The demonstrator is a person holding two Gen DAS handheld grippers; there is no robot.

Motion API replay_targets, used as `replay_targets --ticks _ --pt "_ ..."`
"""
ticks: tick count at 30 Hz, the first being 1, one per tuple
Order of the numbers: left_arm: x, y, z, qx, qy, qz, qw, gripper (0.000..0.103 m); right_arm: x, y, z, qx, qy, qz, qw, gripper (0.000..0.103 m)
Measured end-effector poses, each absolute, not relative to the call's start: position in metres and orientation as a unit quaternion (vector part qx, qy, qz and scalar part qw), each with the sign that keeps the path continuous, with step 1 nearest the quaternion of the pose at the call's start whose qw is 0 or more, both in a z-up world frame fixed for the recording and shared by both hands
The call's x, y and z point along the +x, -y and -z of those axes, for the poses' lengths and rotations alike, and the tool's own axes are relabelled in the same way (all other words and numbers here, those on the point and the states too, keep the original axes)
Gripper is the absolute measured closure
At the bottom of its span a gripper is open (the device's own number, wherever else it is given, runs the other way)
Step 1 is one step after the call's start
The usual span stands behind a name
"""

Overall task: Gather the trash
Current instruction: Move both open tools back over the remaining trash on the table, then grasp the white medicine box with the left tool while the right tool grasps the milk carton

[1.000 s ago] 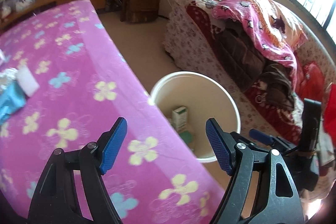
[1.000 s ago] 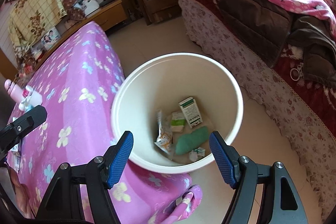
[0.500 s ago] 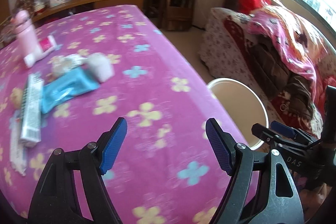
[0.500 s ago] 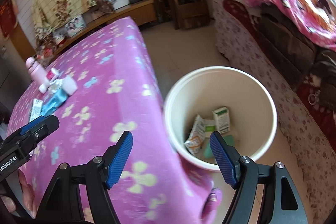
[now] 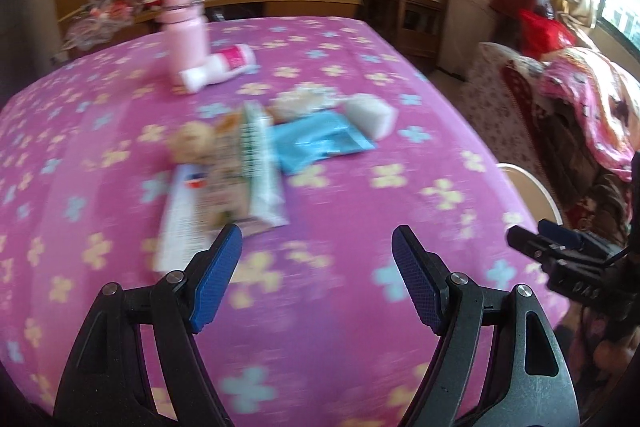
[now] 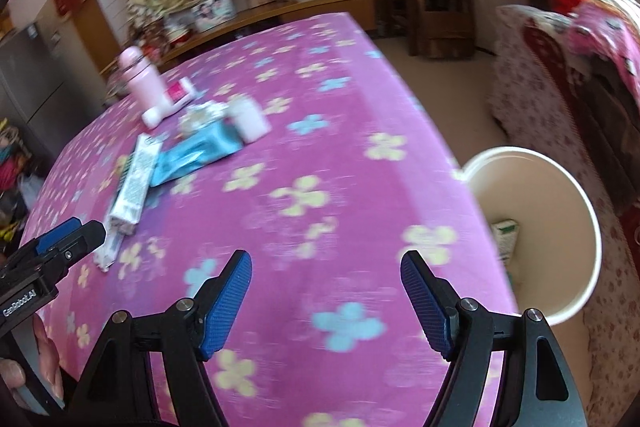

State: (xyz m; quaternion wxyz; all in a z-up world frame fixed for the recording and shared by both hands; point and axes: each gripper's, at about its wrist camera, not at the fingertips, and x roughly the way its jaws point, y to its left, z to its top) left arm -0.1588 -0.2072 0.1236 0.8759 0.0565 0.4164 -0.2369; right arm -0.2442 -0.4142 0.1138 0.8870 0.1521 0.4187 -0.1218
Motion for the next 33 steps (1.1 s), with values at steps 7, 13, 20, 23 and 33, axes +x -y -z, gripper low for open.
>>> replay_targets --ticks 7,13,20,23,33 --pt "-0.114 0.159 -0.114 0.035 -0.428 0.180 0.885 0.026 -0.223 0.378 -0.110 0.137 -0.429 0.092 0.888 0.028" --pt "-0.077 0.139 -0.099 -0.026 -0.480 0.181 0.858 0.026 -0.212 0.367 -0.108 0.126 -0.437 0.076 0.887 0.028" --pt "-0.077 0.138 -0.074 0.035 -0.502 0.195 0.842 0.026 -0.199 0.368 -0.096 0.136 -0.448 0.072 0.881 0.028" --pt "-0.072 0.143 -0.062 0.047 -0.511 0.190 0.837 0.026 -0.192 0.364 -0.092 0.138 -0.454 0.067 0.878 0.028" --pt "-0.049 0.136 -0.055 0.026 -0.514 0.179 0.838 0.055 -0.169 0.333 -0.099 0.115 -0.455 0.040 0.882 0.028"
